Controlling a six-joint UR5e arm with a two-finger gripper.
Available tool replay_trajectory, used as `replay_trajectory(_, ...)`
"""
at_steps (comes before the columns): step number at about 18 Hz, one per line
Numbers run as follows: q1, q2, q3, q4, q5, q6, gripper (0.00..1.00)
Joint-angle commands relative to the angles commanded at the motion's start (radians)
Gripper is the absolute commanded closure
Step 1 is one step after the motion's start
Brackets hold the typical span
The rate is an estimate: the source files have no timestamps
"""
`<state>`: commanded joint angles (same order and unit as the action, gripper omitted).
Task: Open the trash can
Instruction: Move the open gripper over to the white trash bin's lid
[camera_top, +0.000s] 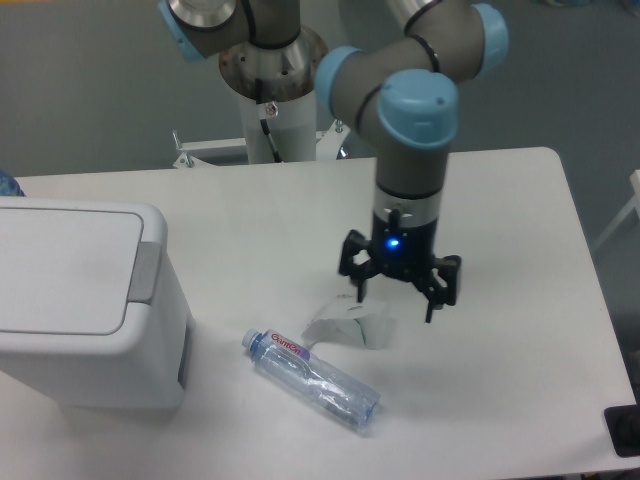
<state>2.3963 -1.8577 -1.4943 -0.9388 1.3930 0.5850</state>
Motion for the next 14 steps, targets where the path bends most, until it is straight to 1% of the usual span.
replay_trajectory(2,-0.025,0.012,0.017,0.000,-0.012,-0.082,0.00)
replay_trajectory(5,-0.074,0.043,0.019,0.000,-0.031,-0.161,0.00)
replay_trajectory(10,-0.081,0.089,0.017,0.003,-0.132,-0.284,0.00)
replay_trajectory(12,-0.085,0.100,0.014,0.002,-0.143,-0.306,0.00)
replay_trajectory(14,-0.110,0.101,0.014,0.002,-0.140,-0.327,0.00)
